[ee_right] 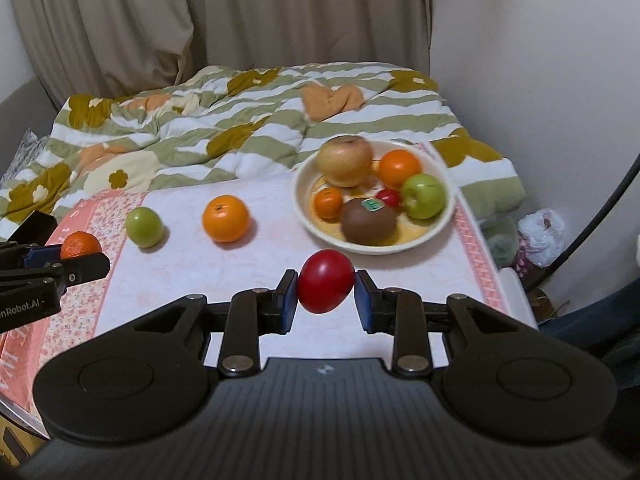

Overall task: Organize fruits
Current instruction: 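Carry the tangerine in the left tool while the right tool carries the tomato to the bowl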

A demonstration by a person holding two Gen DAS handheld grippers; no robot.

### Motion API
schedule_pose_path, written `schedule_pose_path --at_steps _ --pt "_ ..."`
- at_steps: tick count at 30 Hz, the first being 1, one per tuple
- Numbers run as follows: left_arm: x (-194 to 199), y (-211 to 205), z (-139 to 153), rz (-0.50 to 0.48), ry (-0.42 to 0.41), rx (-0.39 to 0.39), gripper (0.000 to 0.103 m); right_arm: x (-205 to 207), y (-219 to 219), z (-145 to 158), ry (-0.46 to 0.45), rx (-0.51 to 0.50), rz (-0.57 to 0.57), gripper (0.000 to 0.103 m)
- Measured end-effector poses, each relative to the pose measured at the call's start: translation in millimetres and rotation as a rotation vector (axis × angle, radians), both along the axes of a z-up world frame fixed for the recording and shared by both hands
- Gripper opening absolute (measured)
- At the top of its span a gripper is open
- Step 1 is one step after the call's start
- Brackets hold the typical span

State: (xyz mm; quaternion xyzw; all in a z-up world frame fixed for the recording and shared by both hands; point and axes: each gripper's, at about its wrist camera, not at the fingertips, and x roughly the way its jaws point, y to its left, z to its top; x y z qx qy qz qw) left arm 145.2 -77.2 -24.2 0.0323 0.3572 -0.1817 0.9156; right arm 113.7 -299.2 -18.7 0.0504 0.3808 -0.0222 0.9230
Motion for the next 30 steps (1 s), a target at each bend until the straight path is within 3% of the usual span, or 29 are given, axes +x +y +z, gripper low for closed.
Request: schedule_pose_path --at_steps 7,16,30 --pt "3.3 -56.8 5.7 0.047 0.001 -0.014 0.040 4.2 -58.6 5.6 -0.006 -0.004 0.056 0.046" --pt "33.1 -129.4 3.6 0.109 0.009 -0.036 0.039 43.8 -123.8 5.5 -0.008 -0.026 0.152 0.046" --pt "104.5 -186.8 -20.7 0.083 0.065 0.026 0.040 114.7 -158.1 -17.2 0.017 0.006 0.139 0.046"
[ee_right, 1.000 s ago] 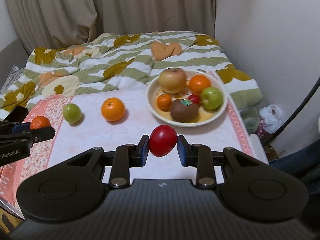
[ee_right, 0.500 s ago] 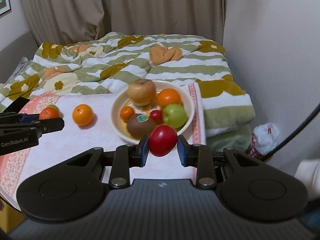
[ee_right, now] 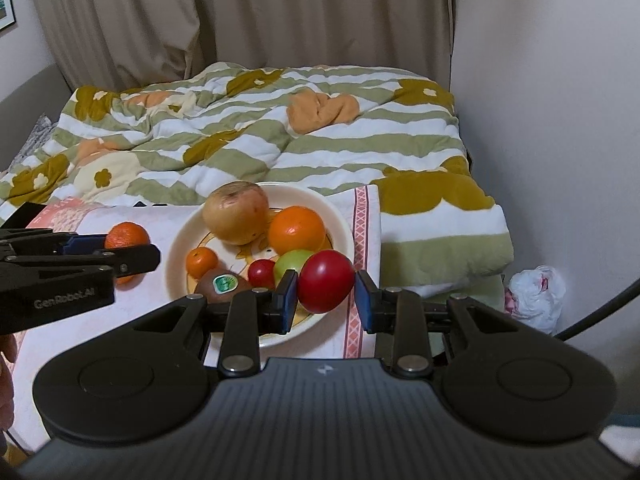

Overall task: Organize fruits
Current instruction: 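Carry the tangerine in the left tool while the right tool carries the tomato to the bowl, then lower the tangerine into the bowl and open the left tool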

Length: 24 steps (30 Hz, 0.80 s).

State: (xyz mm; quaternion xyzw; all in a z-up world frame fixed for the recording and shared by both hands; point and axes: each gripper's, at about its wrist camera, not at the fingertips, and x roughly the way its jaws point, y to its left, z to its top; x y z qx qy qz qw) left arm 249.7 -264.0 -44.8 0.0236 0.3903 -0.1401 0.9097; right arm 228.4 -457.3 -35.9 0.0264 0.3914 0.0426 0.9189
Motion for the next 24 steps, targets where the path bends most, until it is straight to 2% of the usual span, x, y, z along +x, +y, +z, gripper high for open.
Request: schedule_pose_path --at_steps 9,15,17,19,21,24 --pt "46.4 -22.7 -28.2 -0.070 0.070 0.046 0.040 29.7 -6.2 -17.4 0.045 0.015 -0.043 0.046" --pt "63.6 -31.1 -45.1 -0.093 0.125 0.060 0.040 40.7 -11.9 -26.5 0.070 0.018 -0.071 0.046" --pt "64.1 -31.3 -46.5 -0.093 0.132 0.057 0.050 43.1 -14.3 -28.3 0.074 0.020 -0.079 0.046" --pt "63.5 -29.8 -44.8 -0.090 0.129 0.049 0.088 45.4 -16.4 -28.4 0.076 0.022 -0.086 0.046" --pt "60.2 -28.2 -40.6 -0.088 0.106 0.052 0.094 47.2 -18.7 -27.7 0.074 0.026 -0.090 0.046" --pt "56.9 -24.7 -36.4 -0.088 0.103 0.066 0.094 49.9 -19.6 -25.7 0.069 0.028 -0.090 0.046"
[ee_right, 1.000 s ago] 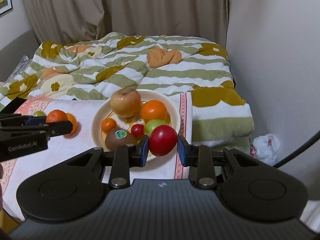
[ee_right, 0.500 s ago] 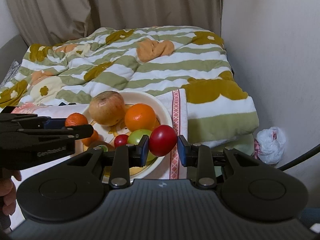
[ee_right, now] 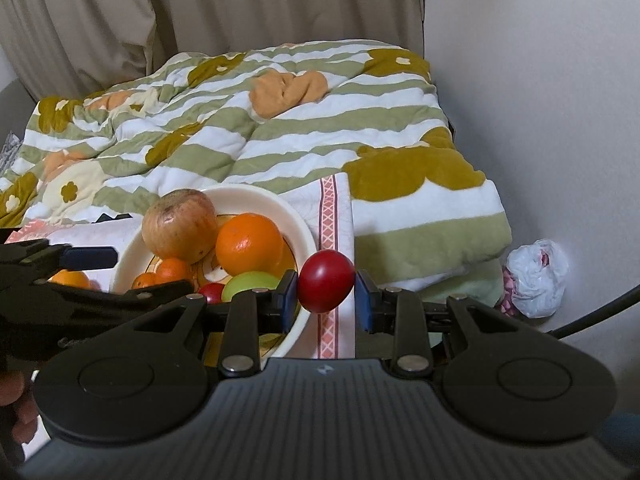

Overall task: Organize fruits
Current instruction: 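Lower the tangerine into the bowl and open the left tool, then lower the cherry tomato into the bowl and open the right tool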

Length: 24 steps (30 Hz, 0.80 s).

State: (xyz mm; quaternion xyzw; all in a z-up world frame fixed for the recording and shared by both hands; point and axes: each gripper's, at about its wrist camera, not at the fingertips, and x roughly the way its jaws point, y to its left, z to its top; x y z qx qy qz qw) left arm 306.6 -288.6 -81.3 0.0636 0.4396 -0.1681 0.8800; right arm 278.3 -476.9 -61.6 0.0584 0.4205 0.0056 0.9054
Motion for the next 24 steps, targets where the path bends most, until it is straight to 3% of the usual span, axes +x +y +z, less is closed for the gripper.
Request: schedule_pose_path --at_steps 14,24 --pt "-29.8 40.6 15.3 0.102 -0.044 0.002 0.096 18.4 43.7 1.7 -0.009 0.005 0.147 0.046" --pt "-46.4 70.1 20.6 0.186 -0.071 0.005 0.098 35.3 84.6 -15.0 0.017 0.008 0.243 0.046"
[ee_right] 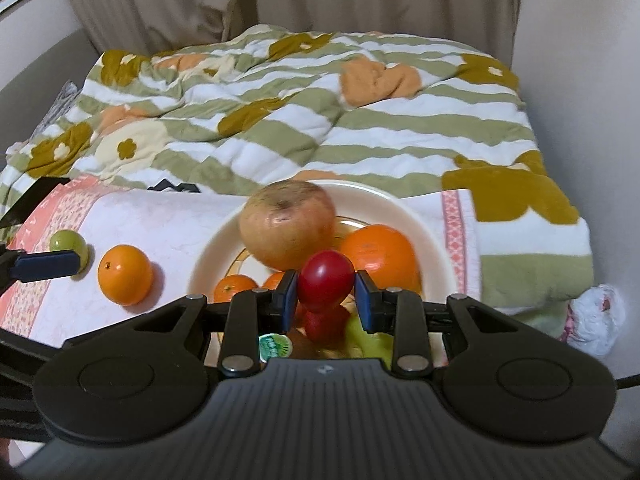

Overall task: Organize fruits
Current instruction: 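Lower the cherry tomato into the bowl and open the right tool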

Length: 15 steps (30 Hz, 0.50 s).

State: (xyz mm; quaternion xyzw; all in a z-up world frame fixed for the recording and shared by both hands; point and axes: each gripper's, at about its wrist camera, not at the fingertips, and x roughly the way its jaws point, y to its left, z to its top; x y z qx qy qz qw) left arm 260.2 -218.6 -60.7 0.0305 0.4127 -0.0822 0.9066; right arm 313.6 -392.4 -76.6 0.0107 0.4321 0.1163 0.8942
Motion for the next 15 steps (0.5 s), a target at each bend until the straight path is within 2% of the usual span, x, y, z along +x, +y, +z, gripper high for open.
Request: schedule_pose_path --at_steps 2,4,7,8,9,15 --pt "-2.5 5.5 -1.6 0.017 0.004 -0.001 0.098 1.1 3.6 -1.5 0.001 -0.004 0.004 0.046" --pt "-5.5 9.9 -2.5 0.031 0.005 -0.004 0.098 -0.4 4.5 -1.8 -0.006 -0.006 0.006 0.053" --pt "-10.5 15.2 -2.5 0.048 0.004 -0.013 0.098 -4.8 4.7 -0.2 -0.022 -0.006 0.009 0.075" --pt "-12.3 16.4 -2.5 0.053 0.004 -0.016 0.098 -7.0 4.5 0.7 -0.029 -0.009 0.005 0.085" --pt "-14.7 17.7 -2.4 0.055 0.005 -0.018 0.098 -8.7 4.5 1.9 -0.036 -0.012 0.003 0.089" --pt "-28.0 19.0 1.0 0.059 -0.002 -0.019 0.098 -21.1 3.4 8.0 -0.046 -0.022 0.000 0.090"
